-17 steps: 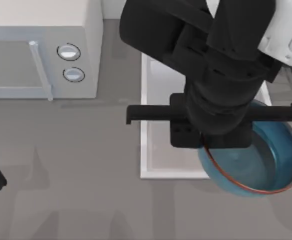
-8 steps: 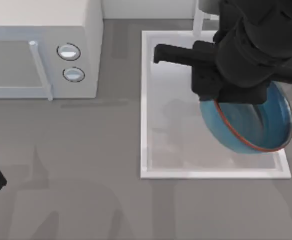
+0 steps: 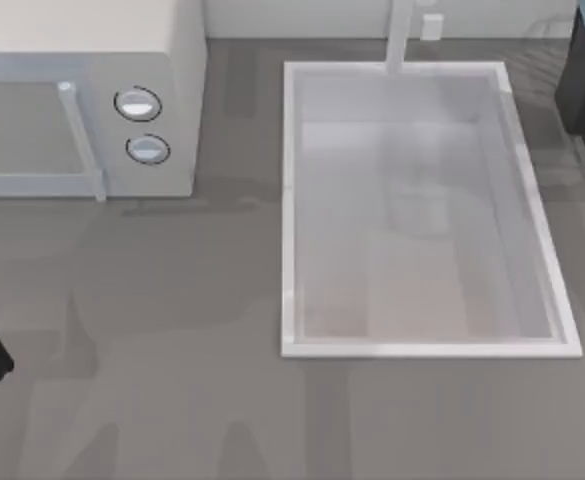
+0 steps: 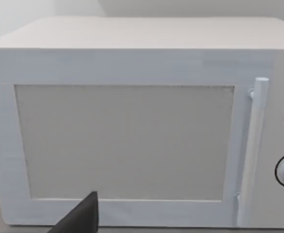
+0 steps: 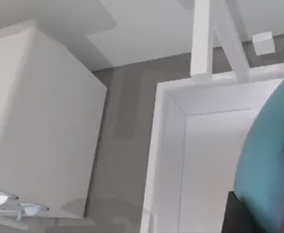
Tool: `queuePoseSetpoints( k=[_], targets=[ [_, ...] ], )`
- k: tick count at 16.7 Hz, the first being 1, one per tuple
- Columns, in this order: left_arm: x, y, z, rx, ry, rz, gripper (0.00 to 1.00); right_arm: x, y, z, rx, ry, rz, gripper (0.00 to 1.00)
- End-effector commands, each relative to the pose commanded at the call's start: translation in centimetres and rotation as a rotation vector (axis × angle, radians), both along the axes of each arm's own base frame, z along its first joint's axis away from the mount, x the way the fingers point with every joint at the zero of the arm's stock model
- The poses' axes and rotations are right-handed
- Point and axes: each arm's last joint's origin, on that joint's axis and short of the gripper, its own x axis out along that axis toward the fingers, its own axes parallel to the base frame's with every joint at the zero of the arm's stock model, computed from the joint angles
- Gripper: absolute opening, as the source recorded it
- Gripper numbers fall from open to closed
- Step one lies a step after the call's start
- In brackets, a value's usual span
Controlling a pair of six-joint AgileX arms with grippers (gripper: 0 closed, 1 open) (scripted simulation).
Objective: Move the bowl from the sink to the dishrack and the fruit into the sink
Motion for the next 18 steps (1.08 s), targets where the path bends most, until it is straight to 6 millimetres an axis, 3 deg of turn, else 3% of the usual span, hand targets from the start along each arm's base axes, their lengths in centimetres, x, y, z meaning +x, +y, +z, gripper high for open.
queuePoseSetpoints(
  k=[2,5,8,11,18],
  targets=[
    [0.0,0.0,0.0,0.0,0.0,0.0,1.0,0.7,-4.8,0.4,-0.043,-0.179,-0.057,0.0],
    [0.0,0.0,0.0,0.0,0.0,0.0,1.0,0.1,-11.4,1.2,-0.172,-0.418,-0.152,0.0],
    [0.0,0.0,0.0,0.0,0.0,0.0,1.0,-1.4,-15.9,2.1,-0.318,-0.584,-0.233,0.0],
    [0.0,0.0,0.0,0.0,0.0,0.0,1.0,-2.5,-17.8,2.8,-0.402,-0.658,-0.272,0.0],
    [0.0,0.0,0.0,0.0,0.0,0.0,1.0,-2.1,-17.9,2.5,-0.404,-0.658,-0.273,0.0]
  ],
)
